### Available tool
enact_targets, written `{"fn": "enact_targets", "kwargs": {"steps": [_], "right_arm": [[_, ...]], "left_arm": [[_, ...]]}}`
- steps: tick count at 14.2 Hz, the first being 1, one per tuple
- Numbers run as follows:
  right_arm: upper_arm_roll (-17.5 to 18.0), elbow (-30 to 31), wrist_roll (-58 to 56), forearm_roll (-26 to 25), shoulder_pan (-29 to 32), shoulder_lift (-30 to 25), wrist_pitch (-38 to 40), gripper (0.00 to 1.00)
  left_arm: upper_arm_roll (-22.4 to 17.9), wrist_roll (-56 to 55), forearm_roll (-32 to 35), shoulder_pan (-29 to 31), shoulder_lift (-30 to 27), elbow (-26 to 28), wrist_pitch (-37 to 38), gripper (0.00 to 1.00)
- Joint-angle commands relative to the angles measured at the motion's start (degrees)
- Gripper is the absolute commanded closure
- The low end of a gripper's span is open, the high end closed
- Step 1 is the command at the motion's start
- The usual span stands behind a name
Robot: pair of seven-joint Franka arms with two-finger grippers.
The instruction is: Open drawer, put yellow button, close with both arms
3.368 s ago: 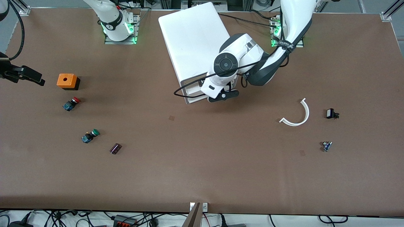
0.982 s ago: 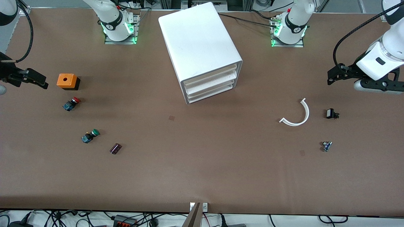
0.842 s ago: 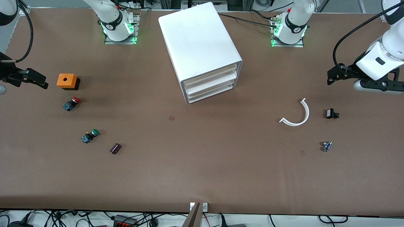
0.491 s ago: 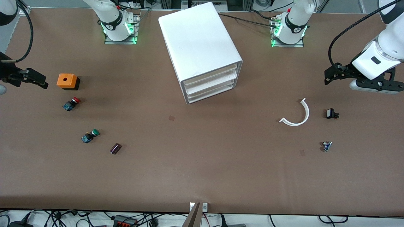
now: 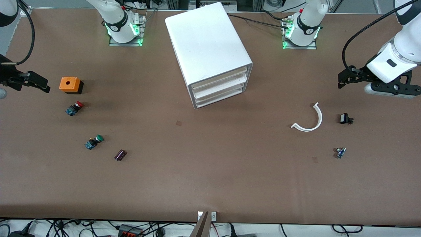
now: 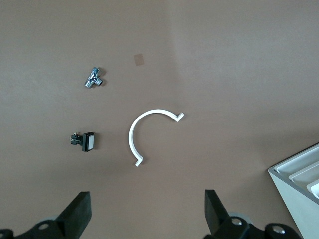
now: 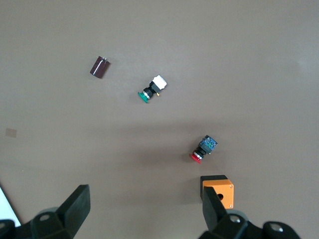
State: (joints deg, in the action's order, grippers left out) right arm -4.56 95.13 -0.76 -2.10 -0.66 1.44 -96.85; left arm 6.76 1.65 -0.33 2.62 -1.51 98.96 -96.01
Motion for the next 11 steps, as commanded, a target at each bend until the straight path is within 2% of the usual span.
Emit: {"fn": "enact_targets", "kwargs": {"steps": [1, 11], "right_arm": [[-0.10, 0.58, -1.00, -0.45, -0.13, -1.00, 0.17, 0.00], [-0.28, 0.93, -1.00, -0.01, 0.05, -1.00, -0.09, 0.00]], "left_arm": [[-0.25, 1.43, -1.25, 0.10, 0.02, -0.61, 0.12, 0.00], [-0.25, 1.43, -1.25, 0.10, 0.02, -0.61, 0.29, 0.00]]}}
